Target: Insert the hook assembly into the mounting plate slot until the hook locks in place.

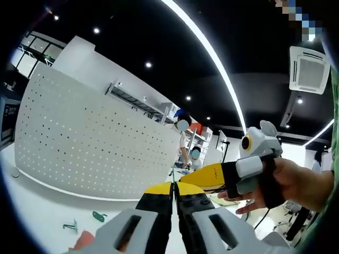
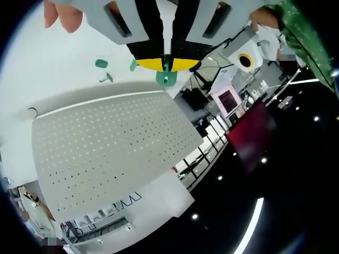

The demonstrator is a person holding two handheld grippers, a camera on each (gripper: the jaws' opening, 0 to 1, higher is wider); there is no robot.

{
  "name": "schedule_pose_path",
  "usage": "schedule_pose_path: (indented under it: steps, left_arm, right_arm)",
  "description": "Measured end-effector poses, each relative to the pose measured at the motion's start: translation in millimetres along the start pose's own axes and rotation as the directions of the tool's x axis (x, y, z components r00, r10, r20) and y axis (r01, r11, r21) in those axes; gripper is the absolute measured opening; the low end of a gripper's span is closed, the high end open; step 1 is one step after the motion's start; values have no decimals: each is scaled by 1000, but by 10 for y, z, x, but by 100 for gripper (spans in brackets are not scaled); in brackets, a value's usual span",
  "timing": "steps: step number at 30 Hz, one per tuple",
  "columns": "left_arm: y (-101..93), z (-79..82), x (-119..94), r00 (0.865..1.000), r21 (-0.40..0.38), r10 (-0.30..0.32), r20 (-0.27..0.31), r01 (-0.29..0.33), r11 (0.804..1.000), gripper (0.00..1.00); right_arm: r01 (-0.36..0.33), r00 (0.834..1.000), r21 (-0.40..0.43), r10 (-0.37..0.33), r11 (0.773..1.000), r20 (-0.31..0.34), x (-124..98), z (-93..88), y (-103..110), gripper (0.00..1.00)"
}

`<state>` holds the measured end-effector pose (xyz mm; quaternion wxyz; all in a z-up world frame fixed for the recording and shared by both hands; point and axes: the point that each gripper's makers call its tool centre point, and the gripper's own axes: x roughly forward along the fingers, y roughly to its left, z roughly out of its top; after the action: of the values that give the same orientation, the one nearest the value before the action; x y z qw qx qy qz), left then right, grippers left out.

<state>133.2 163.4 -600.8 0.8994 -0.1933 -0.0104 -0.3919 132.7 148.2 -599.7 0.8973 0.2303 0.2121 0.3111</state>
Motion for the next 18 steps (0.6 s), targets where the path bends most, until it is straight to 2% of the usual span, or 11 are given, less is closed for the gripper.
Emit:
schedule_pose_path:
  steps: [5, 13, 18]
  left_arm:
    - [-6, 13, -10, 1000, 17, 0, 6, 0, 1000, 2]
    - [-9, 32, -10, 1000, 52, -2, 6, 2, 999, 2]
    - [-15, 23, -7, 1000, 62, -6, -17, 7, 998, 2]
  right_arm:
    - [-8, 1000, 26, 8, 1000, 3, 0, 0, 4, 2]
    - [-10, 1000, -16, 10, 1000, 7, 3, 12, 22, 2]
    - [-7, 1000, -42, 7, 999, 9, -8, 6, 30, 2]
